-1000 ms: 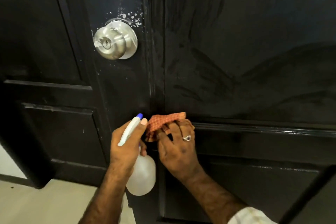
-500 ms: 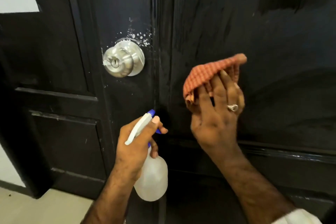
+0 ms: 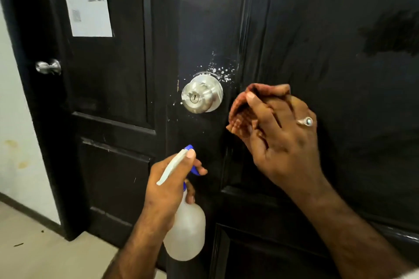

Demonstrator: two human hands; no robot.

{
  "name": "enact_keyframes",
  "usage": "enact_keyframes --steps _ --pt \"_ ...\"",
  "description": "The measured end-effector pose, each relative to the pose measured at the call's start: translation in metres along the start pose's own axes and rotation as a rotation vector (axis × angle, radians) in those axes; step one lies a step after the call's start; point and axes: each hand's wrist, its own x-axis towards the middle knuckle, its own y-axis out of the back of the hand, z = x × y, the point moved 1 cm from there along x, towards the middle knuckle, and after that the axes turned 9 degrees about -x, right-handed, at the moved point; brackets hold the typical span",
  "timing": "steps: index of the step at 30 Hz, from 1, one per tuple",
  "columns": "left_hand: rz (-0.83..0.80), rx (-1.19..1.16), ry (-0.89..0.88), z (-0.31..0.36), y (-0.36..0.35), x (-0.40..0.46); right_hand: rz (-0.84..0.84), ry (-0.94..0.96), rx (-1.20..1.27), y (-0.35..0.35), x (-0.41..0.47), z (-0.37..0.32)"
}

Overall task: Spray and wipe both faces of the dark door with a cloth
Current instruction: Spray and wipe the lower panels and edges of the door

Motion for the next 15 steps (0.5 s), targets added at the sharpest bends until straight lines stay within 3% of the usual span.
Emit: enact_keyframes --steps 7,15 --pt "0.059 0.002 -0.030 0.007 0.021 0.006 -0.208 0.241 -0.033 -0.035 -0.054 -0.048" --pt "0.184 0.091 -0.018 -0.005 0.040 0.013 -0.396 0.454 0.026 -0.054 0.008 -0.105"
